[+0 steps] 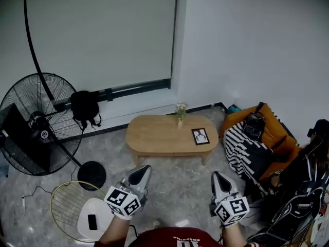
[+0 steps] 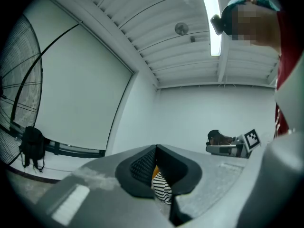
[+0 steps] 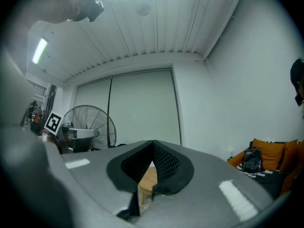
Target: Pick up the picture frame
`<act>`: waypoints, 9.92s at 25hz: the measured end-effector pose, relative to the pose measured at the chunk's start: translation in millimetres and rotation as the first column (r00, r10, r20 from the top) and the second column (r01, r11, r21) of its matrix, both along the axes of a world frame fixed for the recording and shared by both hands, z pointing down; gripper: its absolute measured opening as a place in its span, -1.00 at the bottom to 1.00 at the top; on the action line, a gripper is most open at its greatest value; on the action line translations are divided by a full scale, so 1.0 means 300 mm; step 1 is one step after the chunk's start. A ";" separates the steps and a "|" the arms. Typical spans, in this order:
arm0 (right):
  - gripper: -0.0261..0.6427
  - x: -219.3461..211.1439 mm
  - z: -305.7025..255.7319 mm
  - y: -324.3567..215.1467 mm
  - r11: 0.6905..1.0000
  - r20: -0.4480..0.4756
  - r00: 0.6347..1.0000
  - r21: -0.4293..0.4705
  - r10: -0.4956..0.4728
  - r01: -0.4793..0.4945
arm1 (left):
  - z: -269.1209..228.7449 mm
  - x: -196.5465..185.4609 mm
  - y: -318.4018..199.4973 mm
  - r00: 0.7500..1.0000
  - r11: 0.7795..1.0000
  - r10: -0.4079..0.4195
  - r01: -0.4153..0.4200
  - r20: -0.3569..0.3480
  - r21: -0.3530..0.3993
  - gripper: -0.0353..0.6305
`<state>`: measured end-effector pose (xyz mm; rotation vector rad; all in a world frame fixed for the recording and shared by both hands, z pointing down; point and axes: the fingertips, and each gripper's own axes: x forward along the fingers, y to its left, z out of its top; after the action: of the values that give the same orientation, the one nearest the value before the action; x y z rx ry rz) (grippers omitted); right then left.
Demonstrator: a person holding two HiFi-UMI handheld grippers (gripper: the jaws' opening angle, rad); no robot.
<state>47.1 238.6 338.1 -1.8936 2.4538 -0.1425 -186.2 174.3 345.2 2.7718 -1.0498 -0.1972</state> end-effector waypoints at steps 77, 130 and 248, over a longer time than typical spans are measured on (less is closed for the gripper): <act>-0.92 0.310 0.135 -1.049 0.996 0.033 0.999 -0.090 0.030 -0.027 | 0.071 0.403 -1.063 0.985 0.987 0.162 -0.160 0.067 -0.031 -0.88; -0.43 0.734 0.842 -1.717 0.954 -0.096 0.991 -0.278 0.093 -0.116 | 0.376 0.865 -1.677 0.922 0.928 0.369 -0.360 0.113 -0.098 -0.88; -0.73 0.071 0.374 -1.693 0.986 -0.315 0.943 -0.159 -0.106 0.058 | 0.270 0.255 -1.569 0.979 0.997 0.071 -0.062 0.191 -0.052 -0.88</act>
<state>68.2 -269.3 450.2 -2.0160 2.8090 -0.0167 -109.7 -296.4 426.1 2.8230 -0.9869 0.1063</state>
